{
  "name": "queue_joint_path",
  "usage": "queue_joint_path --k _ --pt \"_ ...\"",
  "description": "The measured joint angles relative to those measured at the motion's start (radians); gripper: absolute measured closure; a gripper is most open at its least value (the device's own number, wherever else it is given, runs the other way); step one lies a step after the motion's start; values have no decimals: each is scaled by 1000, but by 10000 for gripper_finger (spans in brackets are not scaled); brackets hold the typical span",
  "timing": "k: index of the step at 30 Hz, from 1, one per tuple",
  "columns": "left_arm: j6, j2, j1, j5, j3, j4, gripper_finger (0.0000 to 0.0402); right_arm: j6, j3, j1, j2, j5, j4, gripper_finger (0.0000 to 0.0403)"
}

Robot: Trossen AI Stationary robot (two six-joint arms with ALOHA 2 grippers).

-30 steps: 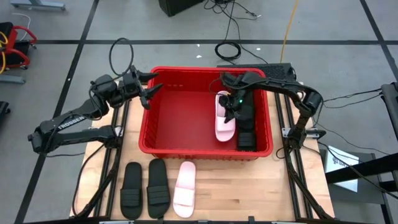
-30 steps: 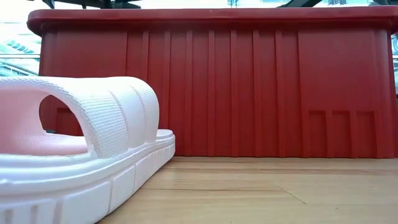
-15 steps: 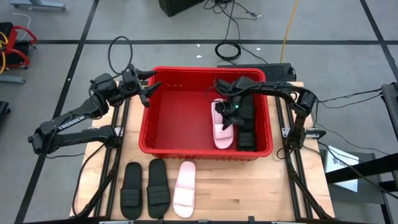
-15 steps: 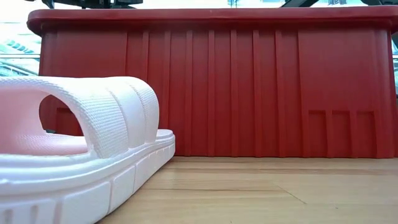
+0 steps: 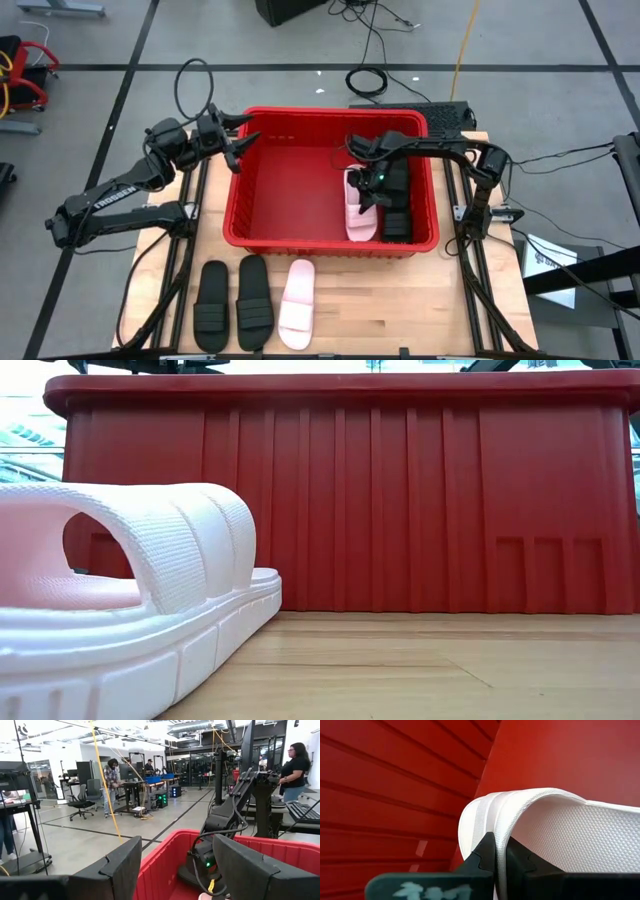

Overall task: Pick and place slides into bin
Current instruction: Put the pink slide into the red container

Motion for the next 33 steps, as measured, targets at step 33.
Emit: queue_joint_path --k 33 --pt "-15 0 0 0 0 -2 151 114 -82 29 0 32 121 341"
